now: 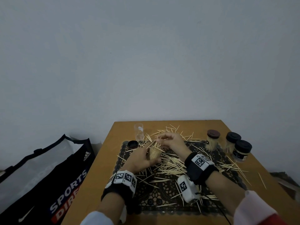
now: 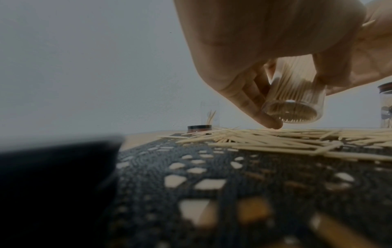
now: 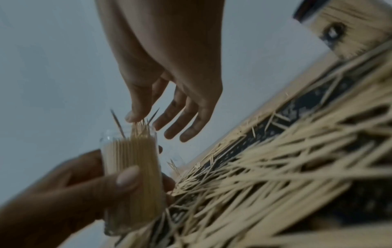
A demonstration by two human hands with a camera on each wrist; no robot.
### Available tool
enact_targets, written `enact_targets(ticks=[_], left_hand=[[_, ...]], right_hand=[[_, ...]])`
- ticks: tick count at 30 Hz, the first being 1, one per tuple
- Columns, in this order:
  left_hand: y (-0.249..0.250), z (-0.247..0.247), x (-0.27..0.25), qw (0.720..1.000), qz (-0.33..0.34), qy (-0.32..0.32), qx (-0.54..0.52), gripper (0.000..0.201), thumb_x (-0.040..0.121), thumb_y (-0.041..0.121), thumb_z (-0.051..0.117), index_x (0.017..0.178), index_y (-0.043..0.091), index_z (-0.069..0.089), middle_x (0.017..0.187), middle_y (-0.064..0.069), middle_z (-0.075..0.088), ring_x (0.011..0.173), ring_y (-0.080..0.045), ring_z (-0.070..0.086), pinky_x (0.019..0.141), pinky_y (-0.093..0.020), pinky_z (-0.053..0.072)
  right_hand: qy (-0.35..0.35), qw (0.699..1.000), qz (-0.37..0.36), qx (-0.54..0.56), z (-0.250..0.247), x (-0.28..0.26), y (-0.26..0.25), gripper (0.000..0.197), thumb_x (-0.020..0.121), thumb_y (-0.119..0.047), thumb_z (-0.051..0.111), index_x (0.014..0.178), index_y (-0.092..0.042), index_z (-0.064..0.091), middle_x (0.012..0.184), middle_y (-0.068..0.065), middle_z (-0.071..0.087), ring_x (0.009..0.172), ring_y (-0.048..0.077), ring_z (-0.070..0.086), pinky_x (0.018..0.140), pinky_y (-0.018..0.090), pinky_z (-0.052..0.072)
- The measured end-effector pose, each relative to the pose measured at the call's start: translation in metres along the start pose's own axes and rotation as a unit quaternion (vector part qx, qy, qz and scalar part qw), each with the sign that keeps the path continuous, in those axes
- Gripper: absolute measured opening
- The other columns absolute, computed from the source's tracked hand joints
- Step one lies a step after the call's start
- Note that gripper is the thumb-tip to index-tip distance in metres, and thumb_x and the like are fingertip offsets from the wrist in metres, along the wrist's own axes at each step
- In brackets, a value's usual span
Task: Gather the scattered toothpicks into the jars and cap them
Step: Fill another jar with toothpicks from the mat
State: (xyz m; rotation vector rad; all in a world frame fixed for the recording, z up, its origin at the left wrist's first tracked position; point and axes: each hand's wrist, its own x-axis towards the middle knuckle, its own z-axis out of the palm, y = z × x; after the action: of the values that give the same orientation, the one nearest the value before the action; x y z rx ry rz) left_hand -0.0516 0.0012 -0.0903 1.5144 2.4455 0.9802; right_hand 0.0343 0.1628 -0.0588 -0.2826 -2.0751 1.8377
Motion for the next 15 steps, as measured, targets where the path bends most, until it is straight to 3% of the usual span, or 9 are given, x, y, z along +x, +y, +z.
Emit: enact_targets(ticks=[2,4,7,9,11,13,15], left_hand=[[0.0012,-0.0004,-0.0003,1.000,-0.011,0.005,-0.019,0.075,0.083,0.055,0.067,0.144,0.024,0.037,0.084,0.012,0.064,0.058,0.009,0.058,0.057,-0.004,0.037],[0.0018,-0.0006,-0.0002,0.999,-0.019,0.010,-0.035,0.071,0.084,0.053,0.066,0.142,0.021,0.038,0.085,0.011,0.065,0.060,0.014,0.059,0.059,-0.003,0.040],[0.0025,-0.0010,-0.0006,0.999,-0.025,0.014,-0.036,0.070,0.084,0.055,0.063,0.138,0.017,0.040,0.085,0.007,0.067,0.062,0.010,0.061,0.060,-0.006,0.044],[0.0016,-0.0009,-0.0006,0.999,-0.029,0.023,-0.035,0.072,0.083,0.058,0.063,0.138,0.018,0.041,0.087,0.006,0.069,0.064,0.005,0.062,0.061,-0.009,0.046],[0.0001,-0.0013,-0.0003,0.998,-0.034,0.034,-0.028,0.072,0.083,0.058,0.063,0.139,0.019,0.039,0.085,0.007,0.067,0.063,0.004,0.060,0.059,-0.009,0.044],[-0.0004,-0.0012,0.0002,0.999,-0.033,0.033,-0.020,0.075,0.083,0.059,0.064,0.141,0.021,0.037,0.084,0.006,0.067,0.063,0.002,0.060,0.058,-0.010,0.043],[-0.0003,-0.0009,0.0005,0.999,-0.032,0.015,-0.012,0.075,0.083,0.059,0.065,0.143,0.022,0.037,0.081,0.007,0.067,0.061,0.004,0.059,0.058,-0.010,0.042]], right_hand=[[-0.005,0.998,-0.027,-0.052,0.0024,-0.0019,0.0000,0.005,0.085,-0.017,0.070,0.088,-0.017,0.074,0.087,-0.007,0.073,0.076,-0.001,0.065,0.070,0.016,0.049],[-0.024,0.994,-0.047,-0.092,0.0053,-0.0031,0.0024,0.011,0.090,-0.022,0.065,0.090,-0.017,0.074,0.092,-0.011,0.072,0.083,-0.004,0.066,0.076,0.016,0.050],[-0.029,0.993,-0.055,-0.096,0.0075,-0.0043,0.0035,0.025,0.099,-0.024,0.052,0.118,-0.017,0.066,0.112,-0.015,0.065,0.099,-0.008,0.060,0.089,0.018,0.049],[-0.013,0.997,-0.043,-0.069,0.0074,-0.0033,0.0038,0.032,0.099,-0.016,0.051,0.129,-0.022,0.058,0.115,-0.011,0.063,0.103,-0.003,0.059,0.085,0.020,0.051],[0.010,0.995,-0.042,-0.087,0.0070,-0.0031,0.0020,0.030,0.094,-0.009,0.056,0.122,-0.021,0.062,0.107,-0.004,0.065,0.094,0.007,0.062,0.075,0.021,0.054],[0.025,0.992,-0.050,-0.115,0.0064,-0.0019,0.0019,0.020,0.089,-0.005,0.064,0.104,-0.018,0.069,0.092,-0.003,0.066,0.076,0.006,0.062,0.063,0.019,0.053],[0.031,0.991,-0.056,-0.117,0.0049,-0.0004,0.0012,0.016,0.085,-0.003,0.068,0.092,-0.017,0.071,0.083,-0.002,0.067,0.069,0.005,0.059,0.059,0.016,0.050]])
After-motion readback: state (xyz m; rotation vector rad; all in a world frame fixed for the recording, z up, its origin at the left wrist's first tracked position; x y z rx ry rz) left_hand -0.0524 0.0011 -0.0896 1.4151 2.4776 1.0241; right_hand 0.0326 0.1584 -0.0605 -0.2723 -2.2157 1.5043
